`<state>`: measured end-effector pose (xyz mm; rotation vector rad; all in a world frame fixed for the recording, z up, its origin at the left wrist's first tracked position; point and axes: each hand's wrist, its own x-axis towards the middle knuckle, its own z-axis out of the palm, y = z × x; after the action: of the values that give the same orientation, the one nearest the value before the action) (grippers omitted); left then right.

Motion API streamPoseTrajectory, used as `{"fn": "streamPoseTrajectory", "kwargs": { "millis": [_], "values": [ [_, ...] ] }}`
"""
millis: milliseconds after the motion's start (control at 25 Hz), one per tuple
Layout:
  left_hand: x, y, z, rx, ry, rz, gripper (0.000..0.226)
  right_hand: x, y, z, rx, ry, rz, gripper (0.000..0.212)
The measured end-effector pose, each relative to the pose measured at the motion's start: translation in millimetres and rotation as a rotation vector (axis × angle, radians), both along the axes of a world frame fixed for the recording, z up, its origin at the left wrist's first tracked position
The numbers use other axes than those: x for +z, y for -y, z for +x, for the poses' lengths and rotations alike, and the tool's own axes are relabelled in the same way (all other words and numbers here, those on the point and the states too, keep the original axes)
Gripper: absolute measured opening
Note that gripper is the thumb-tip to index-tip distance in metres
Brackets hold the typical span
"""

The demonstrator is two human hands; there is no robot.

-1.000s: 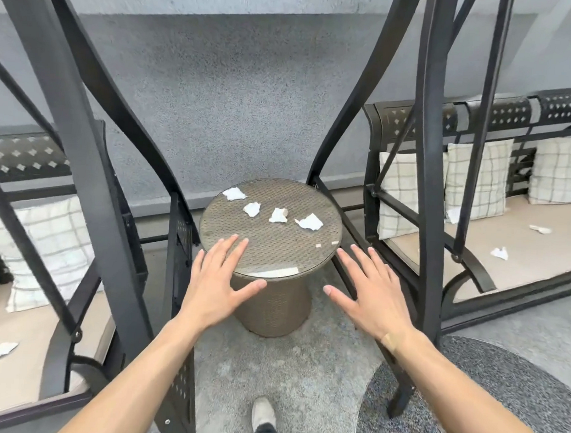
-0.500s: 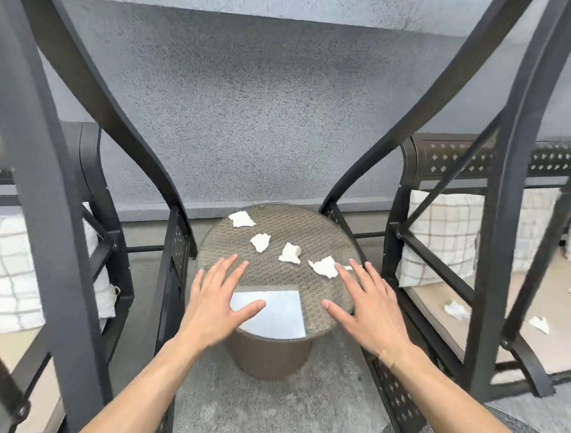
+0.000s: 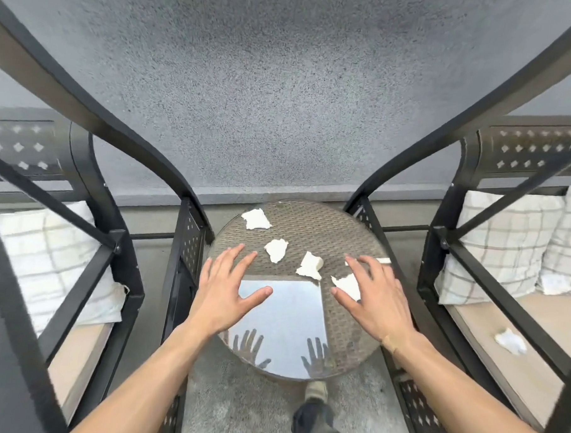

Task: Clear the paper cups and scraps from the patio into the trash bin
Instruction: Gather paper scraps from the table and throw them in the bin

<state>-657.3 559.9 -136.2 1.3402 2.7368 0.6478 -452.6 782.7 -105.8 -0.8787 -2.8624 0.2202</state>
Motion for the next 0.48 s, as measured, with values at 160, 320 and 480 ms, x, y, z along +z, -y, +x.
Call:
{"fn": "streamPoseTrajectory", "kwargs": {
  "millis": [160,320,480],
  "values": [
    [-9.5,-47.2,-22.6,0.030,0.012,-0.040,0.081,-22.8,-54.9,-31.8,0.050,-0.002,-0.043,0.068],
    [-21.3,-88.0,-34.6,0.053,0.053,-0.096,0.079,-43.4,-97.9,-48.4,0.083,0.023,-0.101,0.068],
    [-37.7,-117.5,-38.6,0.098,0.098,-0.160,0.075,-70.3,-132.7,-57.8,0.082,0.105,-0.191,0.069]
  ]
}}
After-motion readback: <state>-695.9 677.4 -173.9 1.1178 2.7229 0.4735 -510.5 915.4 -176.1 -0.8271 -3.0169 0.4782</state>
